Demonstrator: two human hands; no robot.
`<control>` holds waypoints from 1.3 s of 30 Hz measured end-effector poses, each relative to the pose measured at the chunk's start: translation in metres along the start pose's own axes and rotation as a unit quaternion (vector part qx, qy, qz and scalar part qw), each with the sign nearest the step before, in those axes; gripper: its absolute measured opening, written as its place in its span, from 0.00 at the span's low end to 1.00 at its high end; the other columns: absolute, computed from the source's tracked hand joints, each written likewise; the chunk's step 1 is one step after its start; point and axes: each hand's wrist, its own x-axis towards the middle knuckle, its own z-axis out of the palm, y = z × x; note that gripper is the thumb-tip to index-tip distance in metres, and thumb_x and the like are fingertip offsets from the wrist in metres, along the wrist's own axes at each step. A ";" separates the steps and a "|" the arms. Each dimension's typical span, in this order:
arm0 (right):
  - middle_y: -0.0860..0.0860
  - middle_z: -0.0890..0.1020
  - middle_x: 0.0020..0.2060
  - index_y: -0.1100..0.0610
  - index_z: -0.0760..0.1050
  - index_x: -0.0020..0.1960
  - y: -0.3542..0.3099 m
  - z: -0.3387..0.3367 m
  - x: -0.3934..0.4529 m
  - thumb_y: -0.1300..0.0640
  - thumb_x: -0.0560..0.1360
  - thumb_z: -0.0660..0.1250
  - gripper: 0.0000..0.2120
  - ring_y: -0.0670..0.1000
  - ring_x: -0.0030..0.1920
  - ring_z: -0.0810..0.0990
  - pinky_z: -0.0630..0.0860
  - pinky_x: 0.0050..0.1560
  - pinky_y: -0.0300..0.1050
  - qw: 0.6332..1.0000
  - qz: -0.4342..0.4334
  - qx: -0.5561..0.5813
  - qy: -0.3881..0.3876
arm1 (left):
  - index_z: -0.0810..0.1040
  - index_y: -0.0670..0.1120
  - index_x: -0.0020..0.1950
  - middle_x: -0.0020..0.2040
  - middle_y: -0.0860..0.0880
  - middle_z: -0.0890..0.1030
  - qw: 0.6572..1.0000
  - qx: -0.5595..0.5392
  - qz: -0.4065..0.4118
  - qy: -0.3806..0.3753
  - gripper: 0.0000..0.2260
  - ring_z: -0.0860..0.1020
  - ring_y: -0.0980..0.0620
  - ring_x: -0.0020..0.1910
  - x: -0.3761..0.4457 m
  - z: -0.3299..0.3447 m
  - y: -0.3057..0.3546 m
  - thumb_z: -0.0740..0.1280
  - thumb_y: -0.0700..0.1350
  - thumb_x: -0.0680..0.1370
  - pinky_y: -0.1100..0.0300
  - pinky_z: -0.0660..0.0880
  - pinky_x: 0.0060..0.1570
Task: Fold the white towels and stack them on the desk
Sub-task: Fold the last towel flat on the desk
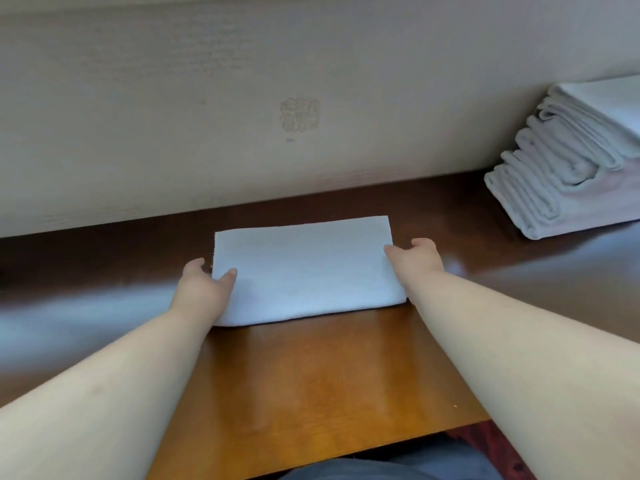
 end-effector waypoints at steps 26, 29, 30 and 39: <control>0.57 0.86 0.45 0.62 0.77 0.50 0.050 -0.012 -0.115 0.56 0.77 0.72 0.09 0.54 0.46 0.83 0.77 0.56 0.50 0.953 0.211 0.039 -0.213 | 0.72 0.46 0.62 0.49 0.39 0.82 0.981 -0.102 -0.092 -0.134 0.10 0.84 0.37 0.38 -0.085 -0.071 -0.040 0.62 0.45 0.81 0.44 0.81 0.29; 0.59 0.87 0.47 0.62 0.78 0.59 0.062 -0.038 -0.138 0.58 0.75 0.74 0.15 0.59 0.51 0.85 0.78 0.62 0.54 0.930 0.234 0.180 -0.220 | 0.76 0.44 0.58 0.42 0.40 0.86 0.967 -0.142 -0.119 -0.172 0.11 0.85 0.41 0.36 -0.103 -0.089 -0.029 0.64 0.49 0.80 0.53 0.80 0.31; 0.60 0.86 0.49 0.63 0.77 0.61 0.062 -0.050 -0.144 0.59 0.76 0.72 0.16 0.59 0.52 0.85 0.78 0.63 0.55 0.927 0.217 0.214 -0.220 | 0.77 0.43 0.58 0.41 0.40 0.86 0.964 -0.152 -0.124 -0.180 0.13 0.85 0.41 0.36 -0.110 -0.092 -0.020 0.65 0.51 0.79 0.54 0.79 0.35; 0.56 0.87 0.51 0.54 0.77 0.62 0.065 -0.210 -0.147 0.69 0.77 0.53 0.21 0.59 0.48 0.87 0.84 0.41 0.51 0.925 0.035 0.323 -0.198 | 0.76 0.43 0.62 0.51 0.38 0.85 0.949 -0.217 -0.047 -0.223 0.16 0.83 0.37 0.52 -0.207 -0.040 0.100 0.68 0.48 0.76 0.44 0.78 0.54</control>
